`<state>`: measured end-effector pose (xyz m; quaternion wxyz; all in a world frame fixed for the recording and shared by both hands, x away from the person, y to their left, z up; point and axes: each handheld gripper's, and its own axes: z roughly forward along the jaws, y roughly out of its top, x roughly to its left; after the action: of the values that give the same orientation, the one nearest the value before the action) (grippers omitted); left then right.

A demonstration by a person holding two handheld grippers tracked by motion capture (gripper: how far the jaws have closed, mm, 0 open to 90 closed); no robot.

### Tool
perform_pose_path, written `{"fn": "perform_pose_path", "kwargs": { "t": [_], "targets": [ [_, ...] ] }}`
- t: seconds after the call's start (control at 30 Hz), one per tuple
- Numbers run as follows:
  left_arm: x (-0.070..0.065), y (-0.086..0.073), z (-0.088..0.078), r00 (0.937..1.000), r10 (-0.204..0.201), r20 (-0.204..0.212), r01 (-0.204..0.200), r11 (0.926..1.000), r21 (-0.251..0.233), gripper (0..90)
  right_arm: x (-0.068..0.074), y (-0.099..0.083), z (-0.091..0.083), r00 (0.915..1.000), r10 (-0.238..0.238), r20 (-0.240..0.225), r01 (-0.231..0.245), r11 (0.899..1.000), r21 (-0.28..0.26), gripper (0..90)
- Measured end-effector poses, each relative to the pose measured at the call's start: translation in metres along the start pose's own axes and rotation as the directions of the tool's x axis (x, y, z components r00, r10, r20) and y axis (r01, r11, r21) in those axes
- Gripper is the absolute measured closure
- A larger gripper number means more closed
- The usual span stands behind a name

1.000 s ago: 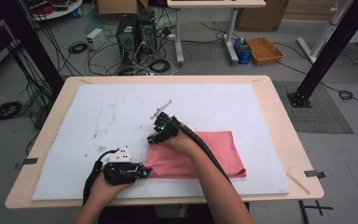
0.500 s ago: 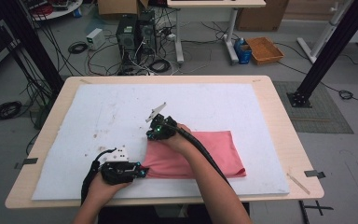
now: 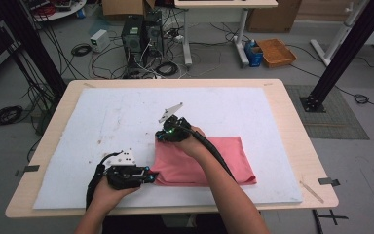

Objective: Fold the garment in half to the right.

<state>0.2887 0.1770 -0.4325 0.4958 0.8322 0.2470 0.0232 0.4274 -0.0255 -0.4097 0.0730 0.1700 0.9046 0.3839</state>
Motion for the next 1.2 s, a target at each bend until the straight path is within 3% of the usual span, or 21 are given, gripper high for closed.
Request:
{"fn": "perform_pose_path", "kwargs": {
  "t": [0.27, 0.57, 0.93, 1.2],
  "targets": [
    [0.000, 0.005, 0.003, 0.9996, -0.014, 0.025, 0.015, 0.9996, -0.026, 81.0, -0.003, -0.002, -0.007, 0.9999, 0.012, -0.003, -0.012, 1.000, -0.014, 87.0],
    [-0.004, 0.021, 0.011, 0.9972, 0.013, 0.074, -0.010, 0.9991, -0.041, 81.0, -0.008, -0.005, -0.030, 0.9999, 0.009, 0.012, -0.008, 0.999, -0.048, 87.0],
    [-0.015, 0.058, 0.032, 0.9861, 0.066, 0.152, -0.058, 0.9965, -0.061, 81.0, -0.014, -0.024, -0.071, 0.9987, 0.008, 0.051, -0.003, 0.996, -0.091, 87.0],
    [-0.023, 0.082, 0.056, 0.9776, 0.093, 0.189, -0.084, 0.9950, -0.053, 81.0, -0.021, -0.046, -0.096, 0.9958, 0.051, 0.076, -0.040, 0.990, -0.132, 87.0]
  ]
}}
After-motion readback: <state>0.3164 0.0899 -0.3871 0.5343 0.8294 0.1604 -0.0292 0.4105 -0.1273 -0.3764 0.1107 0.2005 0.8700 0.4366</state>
